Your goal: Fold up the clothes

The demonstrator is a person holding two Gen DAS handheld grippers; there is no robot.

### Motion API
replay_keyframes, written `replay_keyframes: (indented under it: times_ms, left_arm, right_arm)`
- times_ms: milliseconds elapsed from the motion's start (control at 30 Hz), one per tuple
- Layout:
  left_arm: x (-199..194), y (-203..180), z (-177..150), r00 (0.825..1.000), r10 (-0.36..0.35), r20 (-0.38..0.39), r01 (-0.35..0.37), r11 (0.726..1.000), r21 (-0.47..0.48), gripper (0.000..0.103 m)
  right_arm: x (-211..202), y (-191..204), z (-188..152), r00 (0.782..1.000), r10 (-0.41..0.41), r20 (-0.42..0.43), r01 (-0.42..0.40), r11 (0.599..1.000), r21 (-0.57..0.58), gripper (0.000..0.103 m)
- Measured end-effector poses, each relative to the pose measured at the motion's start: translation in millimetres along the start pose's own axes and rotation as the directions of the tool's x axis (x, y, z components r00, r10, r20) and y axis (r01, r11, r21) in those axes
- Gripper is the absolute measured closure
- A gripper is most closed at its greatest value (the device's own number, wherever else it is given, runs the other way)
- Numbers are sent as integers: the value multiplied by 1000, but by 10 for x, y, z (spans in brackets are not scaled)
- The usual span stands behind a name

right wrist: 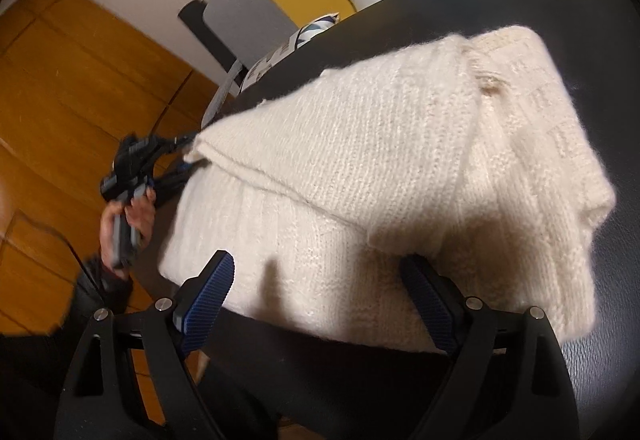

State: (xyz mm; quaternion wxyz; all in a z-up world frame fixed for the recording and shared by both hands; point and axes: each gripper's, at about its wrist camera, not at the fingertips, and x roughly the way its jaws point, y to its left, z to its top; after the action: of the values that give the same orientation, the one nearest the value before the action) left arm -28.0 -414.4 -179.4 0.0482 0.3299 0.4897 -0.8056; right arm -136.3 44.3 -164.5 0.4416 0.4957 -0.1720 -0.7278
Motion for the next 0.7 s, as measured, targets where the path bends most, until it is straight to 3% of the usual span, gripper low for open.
replay_keyframes:
  times_ms: [100,200,267,367,433,533,700]
  left_arm:
    - [-306,-53,-228,996,29,83,-35,996,78,68]
    - [-527,-147,-574,991,33,127,-57,979,195,67]
    - [-519,-231,-808,992,71,109,-100,949,299,67]
    - [-324,-305,-1116,981,185,49,-188,880,437,68]
    - [-251,-294,-1206,974,221,38,-213,860,464,68]
    - [-204,-261,-1276,969,245,40,-234,848,475,68]
    - [-205,-228,-1275,969,243,34,-229,851,473,68]
  right_arm:
    - [-183,-67,73,996,55,76,-59,996,63,14]
    - [-308,-178,86,991,22,129,-36,994,107,14]
    - [-381,-248,92,987,10,161,-32,990,136,14]
    - [-351,-329,136,985,14,171,-43,985,167,14]
    - [-192,-362,219,987,99,126,-123,973,197,14]
    - [-52,-329,407,962,216,168,-247,949,194,14]
    - [96,-459,643,956,191,223,-251,927,280,14]
